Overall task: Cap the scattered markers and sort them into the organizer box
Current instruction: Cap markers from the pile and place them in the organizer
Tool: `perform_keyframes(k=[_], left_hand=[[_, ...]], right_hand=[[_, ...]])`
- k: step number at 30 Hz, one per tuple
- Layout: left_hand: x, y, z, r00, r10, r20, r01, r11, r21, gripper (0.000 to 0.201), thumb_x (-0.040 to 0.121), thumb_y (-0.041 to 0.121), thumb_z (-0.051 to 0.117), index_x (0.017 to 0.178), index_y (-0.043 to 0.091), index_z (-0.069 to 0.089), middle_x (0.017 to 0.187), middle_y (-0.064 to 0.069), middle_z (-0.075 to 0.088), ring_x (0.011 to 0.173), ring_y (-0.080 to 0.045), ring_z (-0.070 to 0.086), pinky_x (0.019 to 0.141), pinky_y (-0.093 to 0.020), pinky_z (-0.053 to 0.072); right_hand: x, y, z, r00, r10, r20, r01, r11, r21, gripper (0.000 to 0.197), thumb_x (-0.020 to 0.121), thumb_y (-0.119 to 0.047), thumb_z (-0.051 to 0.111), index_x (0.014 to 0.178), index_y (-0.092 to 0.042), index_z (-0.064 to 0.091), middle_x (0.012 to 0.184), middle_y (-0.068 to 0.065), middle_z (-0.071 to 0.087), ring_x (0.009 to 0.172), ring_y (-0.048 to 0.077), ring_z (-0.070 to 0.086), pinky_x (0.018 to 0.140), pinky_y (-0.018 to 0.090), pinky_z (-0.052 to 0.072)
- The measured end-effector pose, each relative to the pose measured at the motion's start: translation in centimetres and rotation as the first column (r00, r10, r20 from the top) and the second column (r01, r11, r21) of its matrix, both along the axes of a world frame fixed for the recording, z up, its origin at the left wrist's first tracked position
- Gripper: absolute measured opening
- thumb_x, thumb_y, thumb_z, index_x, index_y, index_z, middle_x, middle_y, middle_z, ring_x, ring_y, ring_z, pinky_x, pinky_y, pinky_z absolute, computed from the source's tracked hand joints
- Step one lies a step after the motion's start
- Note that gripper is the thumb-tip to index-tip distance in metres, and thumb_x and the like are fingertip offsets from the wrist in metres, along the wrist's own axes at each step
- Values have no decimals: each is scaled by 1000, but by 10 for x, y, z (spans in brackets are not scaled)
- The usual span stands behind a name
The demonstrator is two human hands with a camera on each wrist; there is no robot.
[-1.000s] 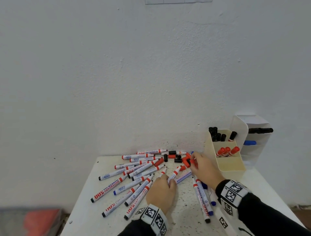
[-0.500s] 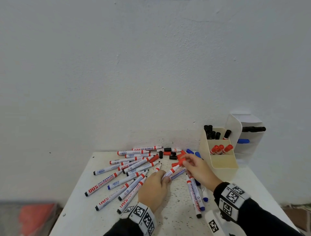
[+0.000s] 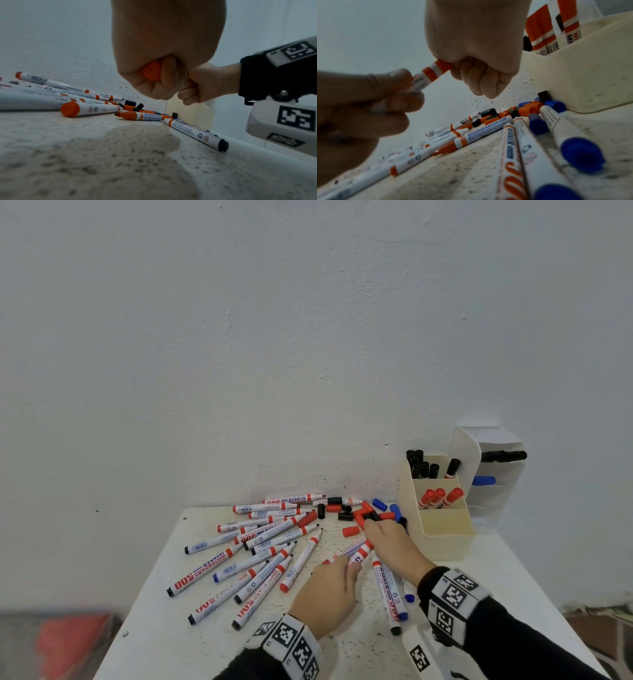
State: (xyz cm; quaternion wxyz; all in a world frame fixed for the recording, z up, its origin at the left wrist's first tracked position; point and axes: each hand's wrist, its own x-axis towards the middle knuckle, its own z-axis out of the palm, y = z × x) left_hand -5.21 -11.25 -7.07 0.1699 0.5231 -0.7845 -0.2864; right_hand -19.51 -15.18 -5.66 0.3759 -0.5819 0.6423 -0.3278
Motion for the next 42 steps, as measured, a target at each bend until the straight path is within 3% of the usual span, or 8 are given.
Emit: perform_keyframes(k=[8,18,23,28,31,33,38,42], left_hand=[[1,0,21,982,-30,-188,89,946,313,39,100,42,25,72,18,34,60,4,31,37,-5,27,30,-17,28],[-7,-14,11,946,3,-323,25,996,82,25,97,43,33,79,29,43,71,8,47,65,-8,44,66,-24,41],[7,-31,-7,995,49,89,-45,997,-55,39,96,32,43,134,25,41,129,3,47,117,-13,44,101,-29,41],[11,-36,-12,899,101,427,-80,994,-69,39,97,34,38,133,19,43,138,-4,42,127,-20,38,105,-35,38],[10,-39,-16,887,119,446,-90,992,-84,33,97,30,43,127,18,48,133,-3,46,123,-19,42,102,-32,41],[10,-40,-19,907,143,397,-114,989,-95,29,96,28,43,122,18,51,126,-2,51,116,-18,47,97,-31,44],[11,-41,-18,971,237,-9,-236,964,-119,13,95,28,48,102,20,56,99,4,61,88,-9,56,81,-22,49],[12,-38,-3,889,282,-361,-341,934,-110,3,91,21,55,91,22,58,85,6,62,77,-7,58,66,-16,48]], right_hand=[[-1,6,-2,999,45,1,-45,997,-63,40,98,-20,34,60,-15,45,54,-3,41,49,8,37,52,20,31],[-6,3,33,997,35,71,-19,976,-215,36,88,-35,59,74,-2,56,58,0,51,45,3,43,50,18,38],[-24,9,70,996,-84,-16,67,886,-460,9,89,-24,57,95,-17,59,81,-5,62,66,-3,59,59,8,46],[-63,13,96,918,-385,-100,167,602,-781,17,91,-9,55,106,-4,61,90,-1,56,81,9,54,75,15,45],[-82,17,91,864,-464,-196,119,566,-815,16,90,-1,54,104,2,61,91,6,56,77,-2,46,82,3,36],[-90,15,82,858,-459,-232,109,603,-790,16,90,1,54,103,3,63,93,9,54,70,2,49,77,-3,33],[-102,0,56,832,-419,-364,116,773,-624,17,89,-10,58,105,-6,62,95,7,58,88,18,52,78,26,41],[-104,-7,46,745,-408,-528,109,855,-507,13,90,-20,56,93,-11,64,80,6,63,84,25,55,74,41,47]])
